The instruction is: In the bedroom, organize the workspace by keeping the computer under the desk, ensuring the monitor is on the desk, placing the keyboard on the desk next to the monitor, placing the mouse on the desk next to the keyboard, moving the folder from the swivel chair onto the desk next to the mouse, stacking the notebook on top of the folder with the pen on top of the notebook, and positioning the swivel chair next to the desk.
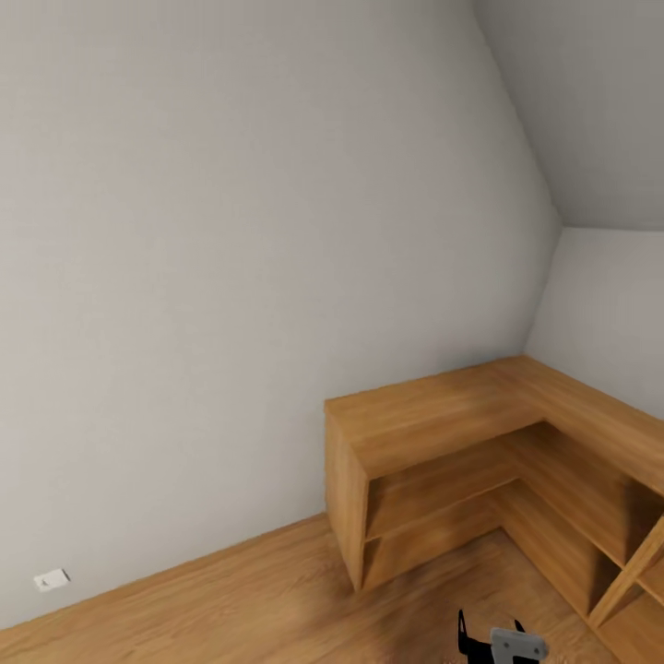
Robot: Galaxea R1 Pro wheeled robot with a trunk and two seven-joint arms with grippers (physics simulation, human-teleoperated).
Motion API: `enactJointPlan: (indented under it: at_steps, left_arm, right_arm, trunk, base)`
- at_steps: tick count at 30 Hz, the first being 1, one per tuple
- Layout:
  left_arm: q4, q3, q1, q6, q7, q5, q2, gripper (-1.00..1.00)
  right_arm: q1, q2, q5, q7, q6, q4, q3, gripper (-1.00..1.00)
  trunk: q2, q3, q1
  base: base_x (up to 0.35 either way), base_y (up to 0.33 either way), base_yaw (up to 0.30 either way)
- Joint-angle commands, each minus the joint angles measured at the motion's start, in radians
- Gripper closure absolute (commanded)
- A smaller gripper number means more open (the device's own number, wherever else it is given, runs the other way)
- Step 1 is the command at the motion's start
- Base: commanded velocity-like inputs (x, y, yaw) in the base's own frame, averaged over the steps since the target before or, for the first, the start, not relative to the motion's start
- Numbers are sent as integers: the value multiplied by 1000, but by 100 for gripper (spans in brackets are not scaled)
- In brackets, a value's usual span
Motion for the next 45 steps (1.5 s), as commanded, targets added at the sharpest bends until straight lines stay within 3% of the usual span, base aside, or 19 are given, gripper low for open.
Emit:
enactJointPlan:
  at_steps: [1,39,45]
  left_arm:
    - [0,0,0,-4,-1,6,0,-100]
    - [35,-2,0,5,-3,5,-2,-100]
    - [39,-2,0,7,-2,6,1,-100]
  right_arm:
    - [-1,0,0,-9,0,0,8,-100]
    - [-1,2,2,54,65,0,11,-100]
    - [-1,2,4,66,73,1,12,-100]
  trunk:
    - [-1,-1,0]
    - [-1,-1,0]
    - [-1,0,0]
  base:
    - [0,0,-296]
    - [1,0,-297]
    - [200,-36,-288]
